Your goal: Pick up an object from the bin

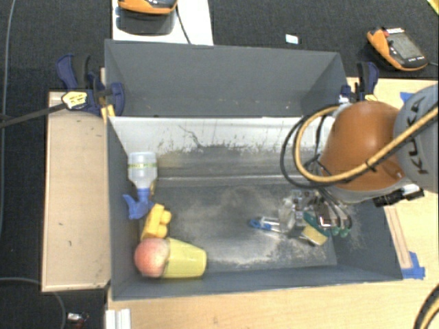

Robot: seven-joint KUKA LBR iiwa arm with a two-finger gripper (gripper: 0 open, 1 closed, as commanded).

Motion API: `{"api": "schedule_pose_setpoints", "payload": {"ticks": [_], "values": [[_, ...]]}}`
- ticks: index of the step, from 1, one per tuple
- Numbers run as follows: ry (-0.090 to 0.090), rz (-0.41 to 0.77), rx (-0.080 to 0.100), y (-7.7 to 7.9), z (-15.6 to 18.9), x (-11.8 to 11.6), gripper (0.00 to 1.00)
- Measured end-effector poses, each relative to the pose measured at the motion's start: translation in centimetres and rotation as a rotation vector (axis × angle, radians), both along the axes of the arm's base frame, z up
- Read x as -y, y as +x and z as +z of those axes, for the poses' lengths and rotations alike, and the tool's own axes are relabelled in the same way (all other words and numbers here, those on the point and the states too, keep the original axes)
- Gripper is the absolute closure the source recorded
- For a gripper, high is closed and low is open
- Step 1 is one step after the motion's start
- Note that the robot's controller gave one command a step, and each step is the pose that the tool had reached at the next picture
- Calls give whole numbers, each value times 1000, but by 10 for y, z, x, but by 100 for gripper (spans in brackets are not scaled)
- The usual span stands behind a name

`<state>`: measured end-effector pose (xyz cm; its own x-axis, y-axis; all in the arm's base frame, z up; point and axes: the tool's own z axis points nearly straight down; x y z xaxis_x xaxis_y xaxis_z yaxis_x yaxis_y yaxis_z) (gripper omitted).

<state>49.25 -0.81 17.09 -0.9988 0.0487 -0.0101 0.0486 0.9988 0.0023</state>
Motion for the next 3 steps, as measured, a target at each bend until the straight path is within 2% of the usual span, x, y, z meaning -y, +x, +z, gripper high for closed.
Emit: {"api": "schedule_pose_setpoints", "payload": {"ticks": [1,2,3], "values": [[2,-174,2,38,-29,-19,100],[1,-165,-1,24,-41,-15,100],[3,-201,-8,39,-47,-6,100]]}}
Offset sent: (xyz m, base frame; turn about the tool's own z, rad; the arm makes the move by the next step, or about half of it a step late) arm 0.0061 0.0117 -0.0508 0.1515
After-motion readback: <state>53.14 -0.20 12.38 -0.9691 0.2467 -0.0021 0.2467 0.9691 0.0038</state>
